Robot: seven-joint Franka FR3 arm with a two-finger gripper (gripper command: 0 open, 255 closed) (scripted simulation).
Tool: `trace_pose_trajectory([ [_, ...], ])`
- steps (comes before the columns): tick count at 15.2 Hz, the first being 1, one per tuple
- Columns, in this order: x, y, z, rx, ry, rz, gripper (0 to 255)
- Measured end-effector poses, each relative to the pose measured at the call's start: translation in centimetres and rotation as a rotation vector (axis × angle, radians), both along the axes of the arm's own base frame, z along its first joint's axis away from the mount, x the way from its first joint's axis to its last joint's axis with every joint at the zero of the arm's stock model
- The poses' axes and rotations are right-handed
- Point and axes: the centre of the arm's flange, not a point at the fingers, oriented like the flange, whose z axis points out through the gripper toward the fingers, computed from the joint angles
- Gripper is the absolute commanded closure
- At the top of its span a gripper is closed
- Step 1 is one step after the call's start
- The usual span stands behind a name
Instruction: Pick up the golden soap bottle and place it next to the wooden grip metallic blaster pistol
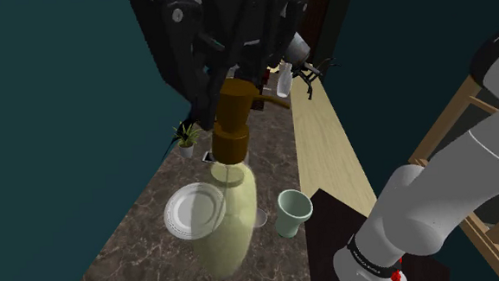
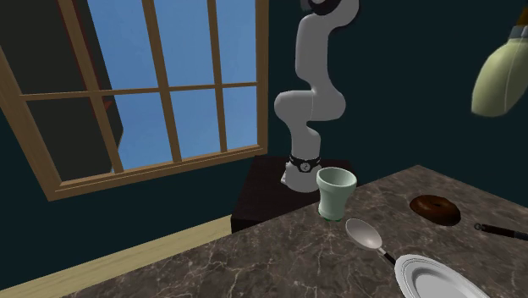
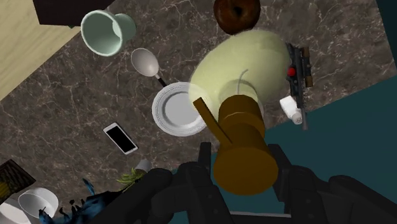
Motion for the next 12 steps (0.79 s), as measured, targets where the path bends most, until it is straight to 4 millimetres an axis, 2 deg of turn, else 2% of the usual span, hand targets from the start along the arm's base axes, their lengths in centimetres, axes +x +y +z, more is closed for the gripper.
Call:
trace_pose_trajectory([
  [4, -2.3, 5.2, 0.3, 0.006, 0.016, 0.02, 255],
  [9, -4.5, 10.2, 0.8, 0.014, 0.005, 0.008, 255],
  [12, -5.3, 11.9, -0.8, 0.004, -0.001, -0.003, 255],
])
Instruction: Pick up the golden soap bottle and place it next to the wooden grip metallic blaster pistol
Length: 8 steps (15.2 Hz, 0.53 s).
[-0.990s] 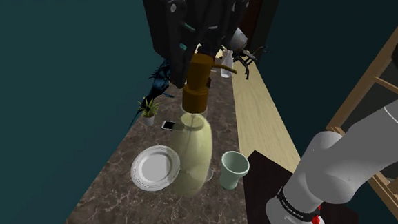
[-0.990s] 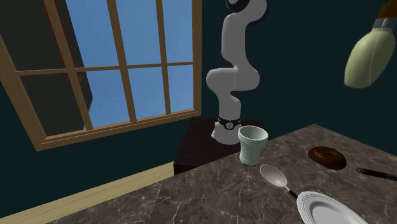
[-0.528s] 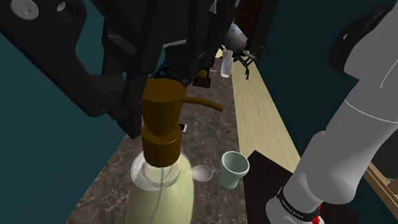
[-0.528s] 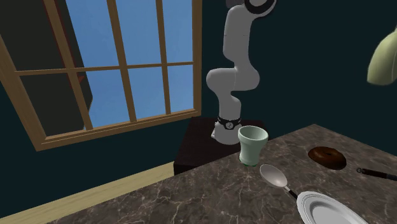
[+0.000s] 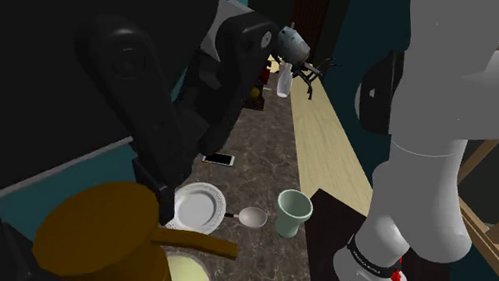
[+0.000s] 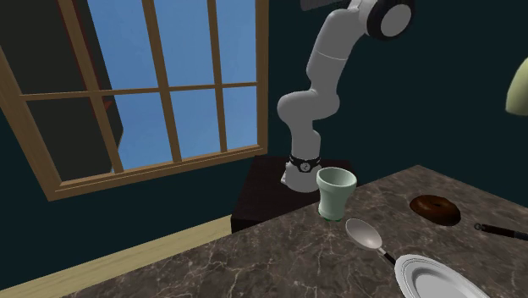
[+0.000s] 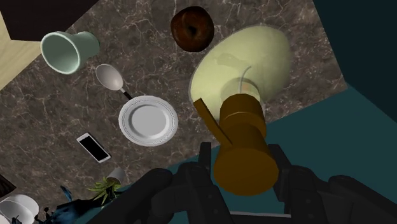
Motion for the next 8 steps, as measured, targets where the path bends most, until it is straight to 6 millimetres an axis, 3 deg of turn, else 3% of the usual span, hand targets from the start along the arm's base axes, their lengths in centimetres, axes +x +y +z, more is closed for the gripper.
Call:
trace_pose_trajectory([
  [8, -0.1, 0.3, -4.2, 0.0, 0.0, 0.0, 255],
])
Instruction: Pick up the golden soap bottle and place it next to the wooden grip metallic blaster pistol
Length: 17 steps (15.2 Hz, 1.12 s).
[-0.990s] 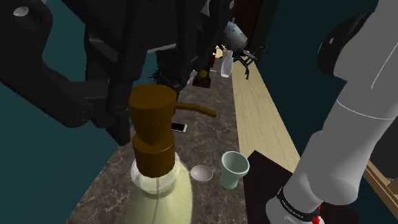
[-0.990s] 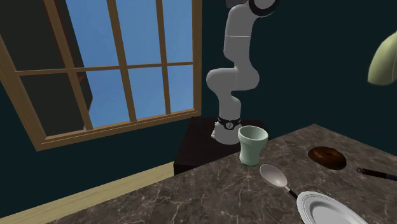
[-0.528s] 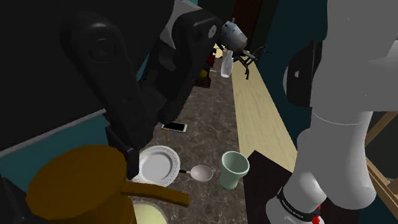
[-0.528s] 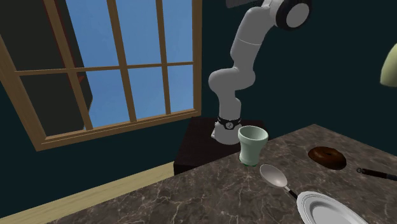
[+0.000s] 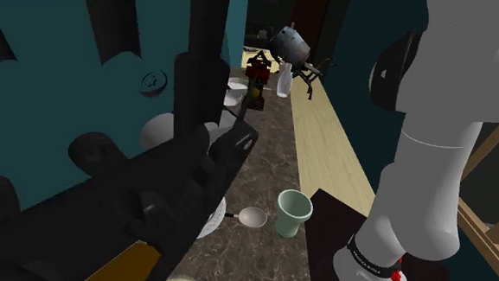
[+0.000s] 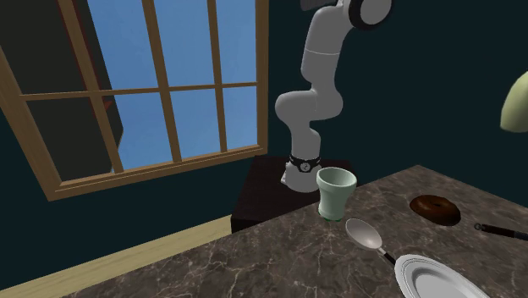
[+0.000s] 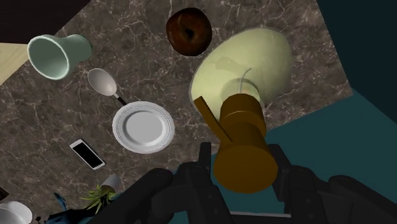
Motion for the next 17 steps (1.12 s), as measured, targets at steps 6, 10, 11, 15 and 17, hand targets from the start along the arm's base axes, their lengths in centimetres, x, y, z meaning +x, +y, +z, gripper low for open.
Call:
trace_pose_trajectory([
  [6, -0.2, -0.1, -3.2, 0.0, 0.0, -0.001, 255],
  [10, -0.1, -0.1, -5.3, -0.001, 0.0, -0.001, 255],
  [11, -0.1, 0.0, -5.8, 0.0, 0.0, 0.0, 255],
  [15, 0.0, -0.1, -8.0, -0.001, 0.0, -0.001, 255],
  [17, 0.0, -0.1, -9.1, -0.001, 0.001, -0.001, 255],
])
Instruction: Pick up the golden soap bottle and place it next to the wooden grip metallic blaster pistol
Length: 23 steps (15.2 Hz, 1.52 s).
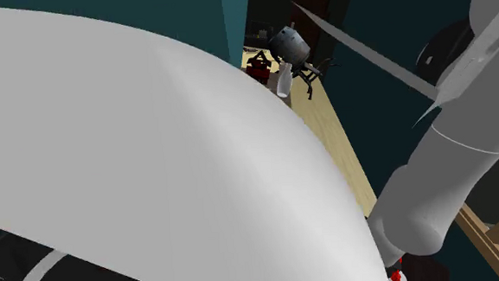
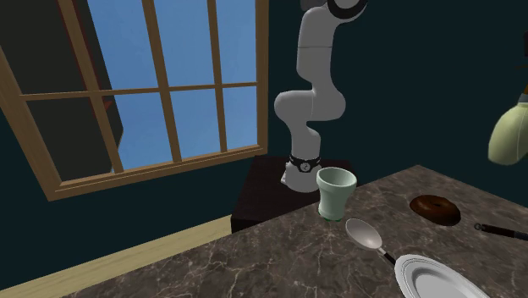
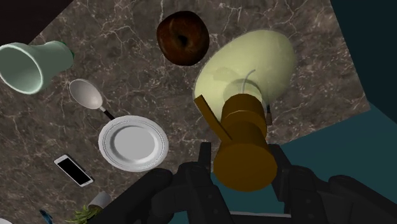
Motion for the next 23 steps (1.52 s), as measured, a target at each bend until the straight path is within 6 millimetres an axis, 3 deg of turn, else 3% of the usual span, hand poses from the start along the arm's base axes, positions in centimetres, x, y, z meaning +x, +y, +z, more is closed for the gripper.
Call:
trace_pose_trajectory([
  [23, -0.1, 0.0, -12.2, 0.0, 0.0, -0.001, 255],
])
